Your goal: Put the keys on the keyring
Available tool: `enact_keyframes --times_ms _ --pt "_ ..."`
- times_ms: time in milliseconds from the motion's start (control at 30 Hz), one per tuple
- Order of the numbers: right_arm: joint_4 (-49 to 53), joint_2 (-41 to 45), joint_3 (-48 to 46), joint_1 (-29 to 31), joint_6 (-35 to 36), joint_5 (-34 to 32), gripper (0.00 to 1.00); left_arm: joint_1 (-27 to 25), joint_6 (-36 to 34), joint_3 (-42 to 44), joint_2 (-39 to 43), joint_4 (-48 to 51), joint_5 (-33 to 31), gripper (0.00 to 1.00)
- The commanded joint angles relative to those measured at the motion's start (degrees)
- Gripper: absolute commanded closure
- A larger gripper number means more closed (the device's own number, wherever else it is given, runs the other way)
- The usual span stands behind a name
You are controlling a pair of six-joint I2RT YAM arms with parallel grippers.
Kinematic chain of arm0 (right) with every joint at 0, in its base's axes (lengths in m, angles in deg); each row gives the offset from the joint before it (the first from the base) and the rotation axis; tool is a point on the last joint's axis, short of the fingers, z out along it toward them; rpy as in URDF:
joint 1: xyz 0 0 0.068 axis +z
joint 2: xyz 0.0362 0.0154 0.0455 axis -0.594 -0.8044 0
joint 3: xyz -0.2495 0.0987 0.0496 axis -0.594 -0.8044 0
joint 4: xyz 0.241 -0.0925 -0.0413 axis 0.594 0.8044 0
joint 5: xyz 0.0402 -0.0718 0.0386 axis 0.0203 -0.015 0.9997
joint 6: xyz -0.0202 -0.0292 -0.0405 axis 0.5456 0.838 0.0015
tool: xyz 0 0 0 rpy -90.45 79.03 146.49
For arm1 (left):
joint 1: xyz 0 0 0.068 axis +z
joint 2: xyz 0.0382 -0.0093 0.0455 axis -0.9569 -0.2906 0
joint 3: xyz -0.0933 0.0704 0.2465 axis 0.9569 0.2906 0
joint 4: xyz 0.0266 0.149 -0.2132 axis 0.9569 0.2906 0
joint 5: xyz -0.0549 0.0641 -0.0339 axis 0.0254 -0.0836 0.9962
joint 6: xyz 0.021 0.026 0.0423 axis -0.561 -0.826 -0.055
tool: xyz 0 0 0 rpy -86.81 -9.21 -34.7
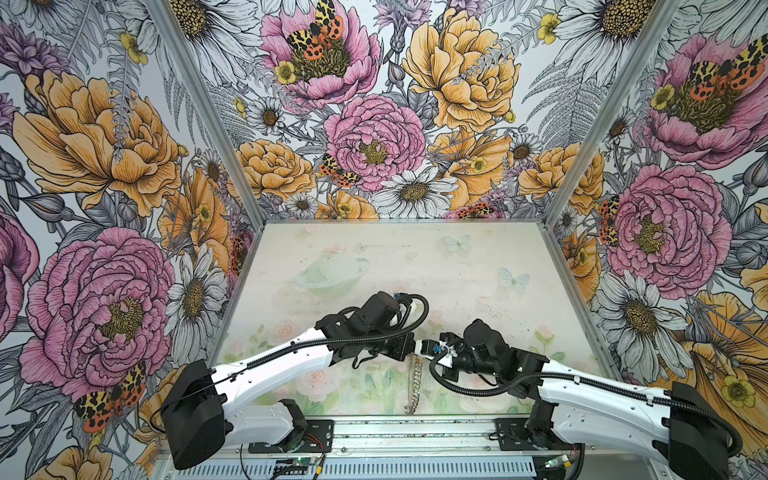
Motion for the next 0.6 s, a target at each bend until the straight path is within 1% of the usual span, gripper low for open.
enact_keyframes --times_ms 0,100,267,567 --pt "-4.6 1.3 0.44 0.33 0.49 -2.08 1.0 -0.2 -0.01 -0.76 -0.63 0.38 -1.31 0.99" --pt "-5.78 2.37 -0.2 0.39 0.1 -2.87 1.0 0.55 0.23 -0.64 -0.74 1.39 -2.97 1.0" --pt "-8.79 3.79 -1.29 0.37 -1.69 -3.69 1.0 2.71 1.18 0.55 -0.36 1.69 -3.94 1.0" --pt "-15.36 4.42 -2.61 -0.2 -5.87 -5.48 1.0 4.4 1.73 1.79 -0.12 1.6 -4.14 1.0"
